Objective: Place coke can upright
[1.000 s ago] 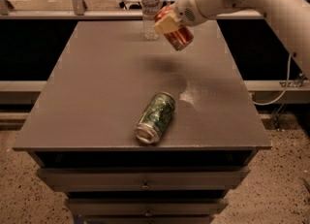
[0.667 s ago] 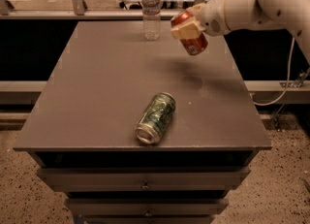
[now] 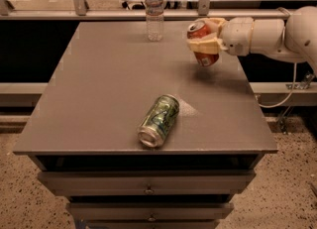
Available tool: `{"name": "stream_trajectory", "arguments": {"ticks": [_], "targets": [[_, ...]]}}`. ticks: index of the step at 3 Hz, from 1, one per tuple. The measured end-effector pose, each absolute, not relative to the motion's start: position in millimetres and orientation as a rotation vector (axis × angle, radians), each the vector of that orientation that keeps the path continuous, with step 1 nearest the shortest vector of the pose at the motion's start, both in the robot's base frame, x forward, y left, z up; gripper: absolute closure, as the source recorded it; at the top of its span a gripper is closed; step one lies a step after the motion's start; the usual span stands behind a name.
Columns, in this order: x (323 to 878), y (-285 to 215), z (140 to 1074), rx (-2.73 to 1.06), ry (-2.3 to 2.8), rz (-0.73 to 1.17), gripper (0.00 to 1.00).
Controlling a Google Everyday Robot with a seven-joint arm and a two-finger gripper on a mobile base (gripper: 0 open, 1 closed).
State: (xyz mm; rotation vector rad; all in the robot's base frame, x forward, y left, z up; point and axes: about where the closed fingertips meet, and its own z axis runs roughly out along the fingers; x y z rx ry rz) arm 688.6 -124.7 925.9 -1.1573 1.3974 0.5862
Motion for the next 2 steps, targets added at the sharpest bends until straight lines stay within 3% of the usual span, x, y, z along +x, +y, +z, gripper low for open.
{"name": "stream_trajectory", "arguments": {"ticks": [2], "targets": [[678.5, -124.7, 916.4, -0.968, 1.175, 0.718, 1.00]]}}
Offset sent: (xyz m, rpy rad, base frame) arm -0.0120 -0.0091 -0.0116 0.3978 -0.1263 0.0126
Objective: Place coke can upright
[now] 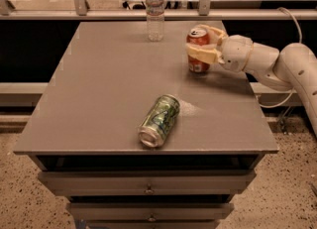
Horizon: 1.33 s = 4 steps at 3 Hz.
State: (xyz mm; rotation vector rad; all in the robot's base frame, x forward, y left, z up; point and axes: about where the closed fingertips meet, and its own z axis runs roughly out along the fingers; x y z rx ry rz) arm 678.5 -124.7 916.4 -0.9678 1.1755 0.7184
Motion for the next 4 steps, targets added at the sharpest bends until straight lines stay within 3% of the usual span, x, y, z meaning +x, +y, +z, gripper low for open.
{"name": "stream_trajectory", "arguments": {"ticks": [1, 2, 4], "targets": [[678.8, -128.7, 908.7, -0.915, 1.183, 0.749, 0.86], [680.2, -131.4, 900.9, -0.884, 1.218, 0.769, 0.55], [680.2, -131.4, 904.0, -0.884, 1.218, 0.769, 0.08]]}}
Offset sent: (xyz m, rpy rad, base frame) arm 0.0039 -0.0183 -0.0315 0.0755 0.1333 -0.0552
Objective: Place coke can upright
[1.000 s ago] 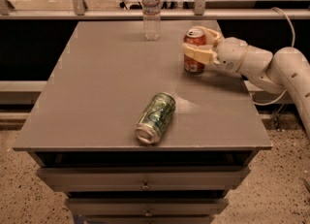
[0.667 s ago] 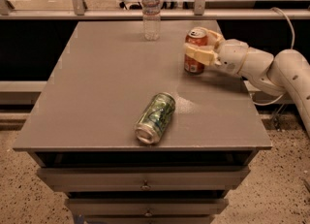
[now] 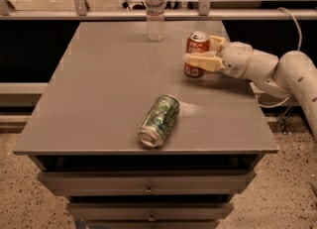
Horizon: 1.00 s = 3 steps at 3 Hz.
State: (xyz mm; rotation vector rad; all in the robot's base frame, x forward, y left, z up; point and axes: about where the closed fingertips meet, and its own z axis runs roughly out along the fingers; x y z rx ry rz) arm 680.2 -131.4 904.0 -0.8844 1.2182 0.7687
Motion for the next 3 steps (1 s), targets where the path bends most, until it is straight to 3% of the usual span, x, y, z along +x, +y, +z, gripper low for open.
{"name": "stream_trajectory", "arguments": {"ticks": [1, 3], "targets": [[665.7, -153.4, 902.6, -0.940, 1.347, 0.716, 0.00], [645.7, -186.3, 912.0, -1.009, 1.456, 0.634, 0.00]]}}
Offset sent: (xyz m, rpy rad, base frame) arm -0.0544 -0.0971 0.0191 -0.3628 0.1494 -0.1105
